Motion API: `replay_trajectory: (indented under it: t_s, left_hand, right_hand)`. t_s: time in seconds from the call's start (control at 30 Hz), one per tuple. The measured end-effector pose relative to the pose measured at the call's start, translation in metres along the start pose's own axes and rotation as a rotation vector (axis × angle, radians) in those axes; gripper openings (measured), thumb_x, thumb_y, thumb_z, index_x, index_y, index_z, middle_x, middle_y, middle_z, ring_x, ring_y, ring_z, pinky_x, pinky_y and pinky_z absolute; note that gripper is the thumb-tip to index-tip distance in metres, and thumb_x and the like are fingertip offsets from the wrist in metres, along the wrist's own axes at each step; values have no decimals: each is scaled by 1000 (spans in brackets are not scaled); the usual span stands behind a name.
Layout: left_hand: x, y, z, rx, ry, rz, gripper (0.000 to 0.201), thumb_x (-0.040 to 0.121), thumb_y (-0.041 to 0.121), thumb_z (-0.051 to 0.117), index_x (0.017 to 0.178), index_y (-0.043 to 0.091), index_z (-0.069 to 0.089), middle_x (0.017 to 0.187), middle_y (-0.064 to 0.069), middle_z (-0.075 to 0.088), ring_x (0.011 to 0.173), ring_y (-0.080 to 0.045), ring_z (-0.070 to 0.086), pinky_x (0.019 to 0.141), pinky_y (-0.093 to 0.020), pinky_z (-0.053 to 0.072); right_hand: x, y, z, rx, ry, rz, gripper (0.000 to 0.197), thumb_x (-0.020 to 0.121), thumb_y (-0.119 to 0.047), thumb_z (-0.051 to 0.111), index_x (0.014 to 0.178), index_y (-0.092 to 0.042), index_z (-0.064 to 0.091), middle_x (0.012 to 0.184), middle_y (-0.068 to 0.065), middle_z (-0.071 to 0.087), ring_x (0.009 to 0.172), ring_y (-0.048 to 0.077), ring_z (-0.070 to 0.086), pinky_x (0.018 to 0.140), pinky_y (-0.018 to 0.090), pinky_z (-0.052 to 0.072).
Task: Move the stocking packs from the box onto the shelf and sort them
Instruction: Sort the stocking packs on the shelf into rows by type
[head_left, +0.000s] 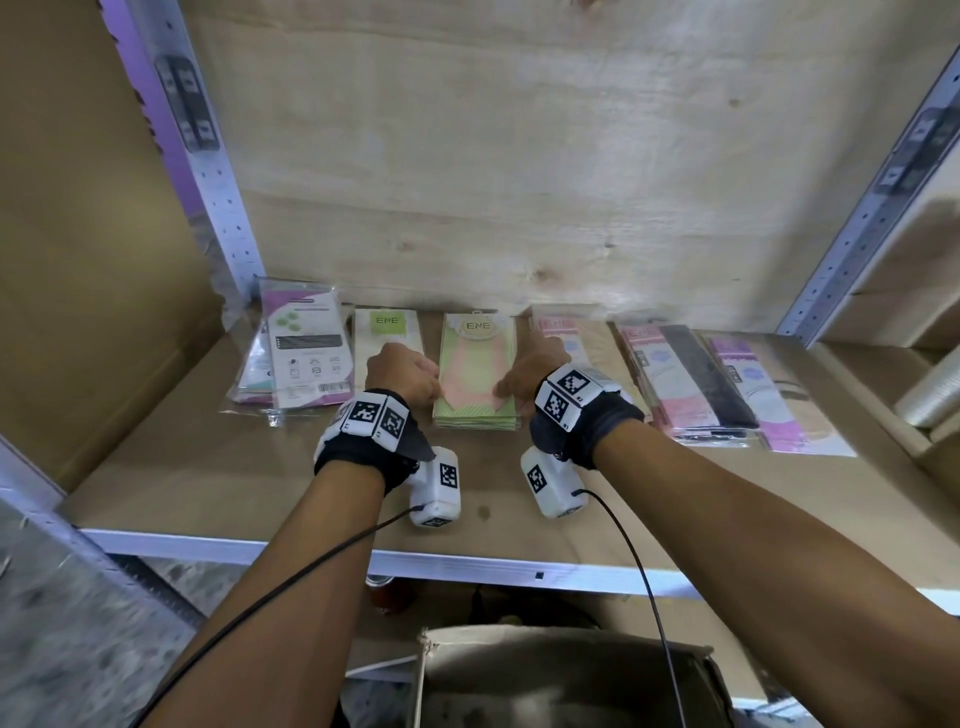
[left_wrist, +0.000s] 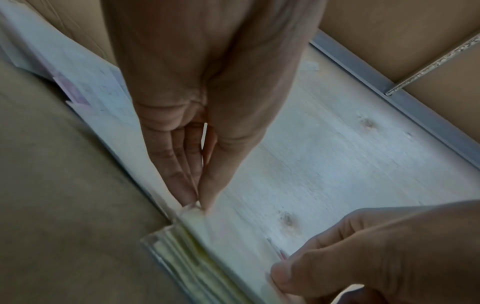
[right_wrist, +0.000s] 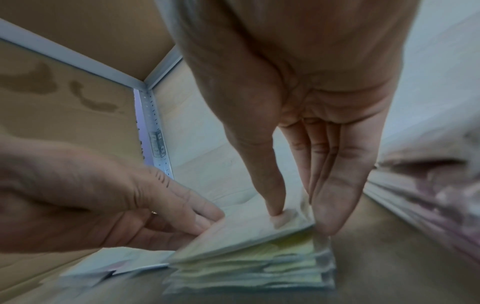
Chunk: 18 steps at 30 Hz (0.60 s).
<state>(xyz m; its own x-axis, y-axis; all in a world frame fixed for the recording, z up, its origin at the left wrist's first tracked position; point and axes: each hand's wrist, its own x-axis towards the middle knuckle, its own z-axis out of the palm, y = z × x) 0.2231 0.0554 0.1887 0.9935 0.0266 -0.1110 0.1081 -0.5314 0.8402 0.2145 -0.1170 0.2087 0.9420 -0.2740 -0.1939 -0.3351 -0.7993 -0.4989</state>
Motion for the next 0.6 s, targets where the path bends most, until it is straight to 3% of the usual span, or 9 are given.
replay_trajectory:
  t_s: [0.13, 0.2, 0.3, 0.37, 0.43, 0.5, 0.6]
  left_hand:
    - [-3, 0, 2, 116, -23, 59, 21, 75, -6, 72, 81, 13, 76, 86, -3, 67, 84, -21, 62, 86, -26, 56]
    - [-4, 0, 2, 168, -34, 92, 26, 76, -6, 70, 81, 19, 73, 82, -1, 59, 82, -18, 53, 77, -20, 46]
    - [-3, -1, 2, 188, -39, 110, 27, 77, -5, 72, 91, 17, 78, 85, 0, 62, 86, -17, 56, 78, -18, 42]
    - [-2, -2, 2, 196, -39, 112, 25, 77, -5, 73, 96, 11, 80, 88, 0, 65, 92, -16, 58, 82, -18, 42]
    - [-2, -2, 2, 218, -46, 123, 22, 77, -5, 73, 92, 10, 79, 86, -3, 65, 92, -19, 59, 82, -21, 46]
    - [-2, -3, 3, 223, -46, 127, 25, 78, -5, 73, 99, 5, 79, 93, -8, 71, 100, -23, 64, 88, -23, 50]
    - [-2, -3, 4, 210, -50, 123, 34, 79, -3, 74, 112, 6, 76, 116, -12, 73, 115, -27, 64, 102, -29, 50]
  right_hand:
    - [1, 1, 4, -123, 16, -24, 56, 75, -18, 84, 121, -3, 57, 127, 17, 52, 99, 28, 57, 74, 30, 48]
    - [2, 2, 6, -158, 25, -49, 57, 76, -16, 82, 124, -3, 55, 123, 16, 54, 85, 23, 51, 65, 28, 44]
    - [5, 1, 8, -192, 54, -86, 57, 77, -14, 80, 127, -2, 54, 113, 14, 58, 70, 18, 43, 48, 25, 35]
    - [6, -2, 10, -219, 71, -79, 52, 80, -16, 79, 124, -4, 55, 116, 14, 58, 74, 19, 48, 53, 26, 39]
    - [7, -4, 12, -264, 72, -73, 44, 81, -19, 77, 119, -7, 58, 121, 14, 57, 91, 23, 55, 66, 30, 42]
    - [10, -4, 14, -274, 65, -85, 36, 83, -19, 75, 114, -9, 59, 123, 12, 56, 102, 24, 54, 72, 31, 40]
    - [11, -4, 15, -295, 59, -104, 28, 85, -18, 73, 106, -10, 57, 121, 13, 57, 96, 24, 50, 72, 31, 41]
